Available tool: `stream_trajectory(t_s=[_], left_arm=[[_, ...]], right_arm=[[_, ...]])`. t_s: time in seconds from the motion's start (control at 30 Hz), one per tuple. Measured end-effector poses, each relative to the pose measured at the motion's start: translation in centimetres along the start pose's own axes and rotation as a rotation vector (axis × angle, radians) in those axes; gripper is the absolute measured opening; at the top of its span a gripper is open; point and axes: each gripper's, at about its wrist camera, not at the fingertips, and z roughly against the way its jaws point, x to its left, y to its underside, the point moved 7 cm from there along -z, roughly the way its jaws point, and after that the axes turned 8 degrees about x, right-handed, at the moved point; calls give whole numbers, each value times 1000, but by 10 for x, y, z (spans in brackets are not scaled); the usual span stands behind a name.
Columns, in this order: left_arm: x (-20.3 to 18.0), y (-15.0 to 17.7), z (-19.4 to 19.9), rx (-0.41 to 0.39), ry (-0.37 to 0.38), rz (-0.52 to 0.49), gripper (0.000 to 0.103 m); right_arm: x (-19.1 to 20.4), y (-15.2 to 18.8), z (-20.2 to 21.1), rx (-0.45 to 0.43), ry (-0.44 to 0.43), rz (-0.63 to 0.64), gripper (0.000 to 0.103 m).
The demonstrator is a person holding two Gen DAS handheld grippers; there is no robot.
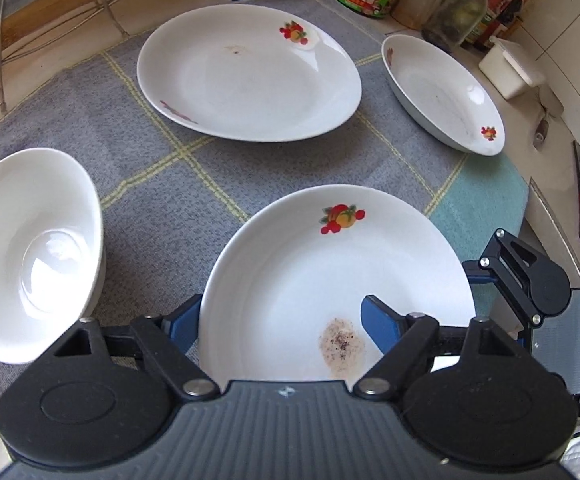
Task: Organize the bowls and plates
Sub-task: 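Carry the held plate with the left gripper toward the white oval dish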
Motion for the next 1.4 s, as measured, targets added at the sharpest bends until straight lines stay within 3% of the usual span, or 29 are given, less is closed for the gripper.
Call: stream_trajectory(t_s=[0.6, 1.4], left_arm=[[-4, -3, -5, 44, -21, -60, 82], [-9, -4, -3, 76, 11, -35, 82]], right_arm=[[-4, -3, -1, 33, -5, 25, 103], [-9, -11, 6, 113, -52, 40, 103]])
